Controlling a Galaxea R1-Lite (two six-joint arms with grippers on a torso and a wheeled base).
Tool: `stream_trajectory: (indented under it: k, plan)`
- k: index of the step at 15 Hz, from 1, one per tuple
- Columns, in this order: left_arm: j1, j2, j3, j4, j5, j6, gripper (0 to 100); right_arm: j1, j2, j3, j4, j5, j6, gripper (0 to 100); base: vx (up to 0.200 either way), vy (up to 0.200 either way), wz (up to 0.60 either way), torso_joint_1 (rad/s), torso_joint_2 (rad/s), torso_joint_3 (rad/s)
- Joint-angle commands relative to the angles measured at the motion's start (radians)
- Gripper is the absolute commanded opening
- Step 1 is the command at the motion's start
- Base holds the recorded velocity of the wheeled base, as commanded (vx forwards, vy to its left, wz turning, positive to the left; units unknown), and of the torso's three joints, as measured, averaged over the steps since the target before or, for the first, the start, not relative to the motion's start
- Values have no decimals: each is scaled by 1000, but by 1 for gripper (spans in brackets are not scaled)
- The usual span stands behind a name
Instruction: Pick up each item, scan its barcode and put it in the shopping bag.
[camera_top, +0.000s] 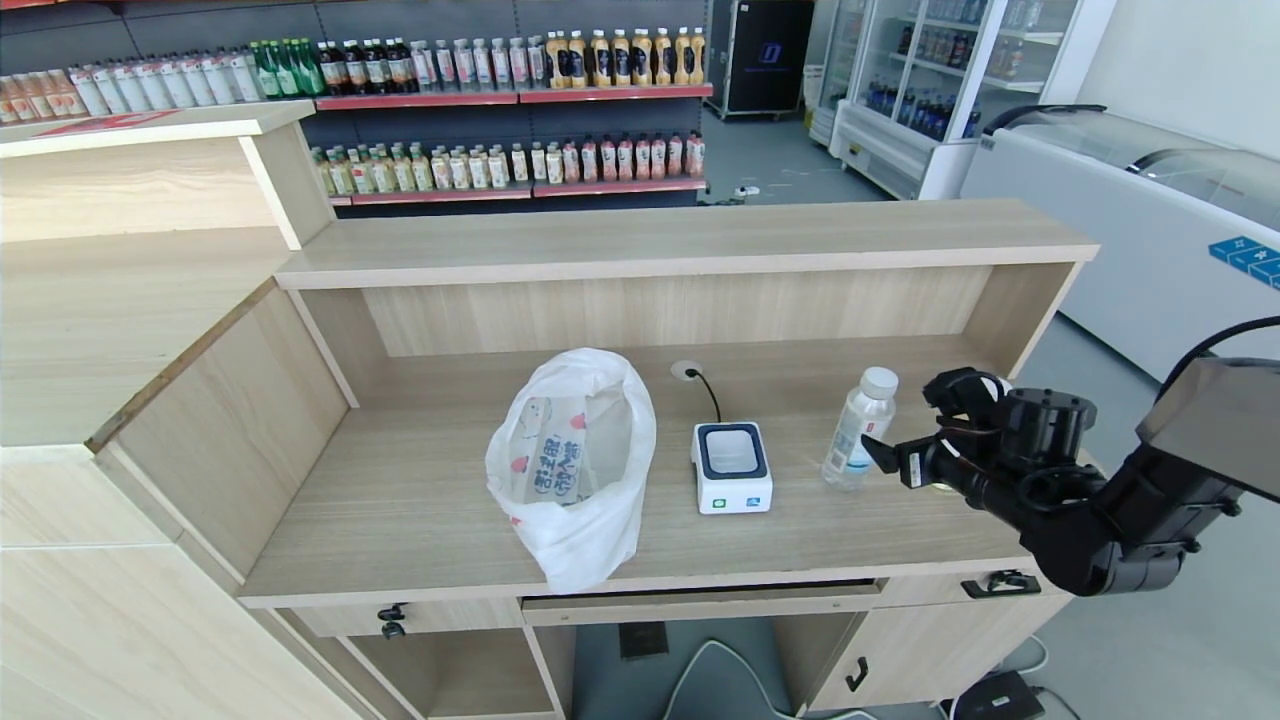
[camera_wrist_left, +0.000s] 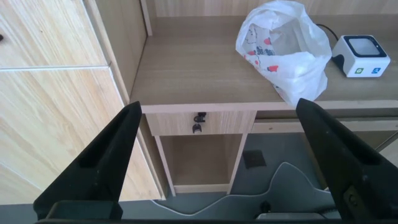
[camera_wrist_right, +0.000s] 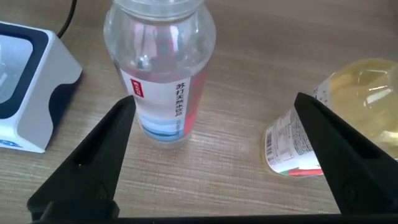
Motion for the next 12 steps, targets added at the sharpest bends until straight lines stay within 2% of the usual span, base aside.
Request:
stream_trajectory:
  k: [1, 12]
  plan:
    - [0, 0, 0, 0, 0, -1, 100, 10, 38, -25, -2, 2, 1, 100, 0, 0, 0, 0, 0, 0]
    - [0, 0, 0, 0, 0, 0, 100, 58, 150, -182, 0, 66, 0, 100, 0, 0, 0, 0, 0, 0]
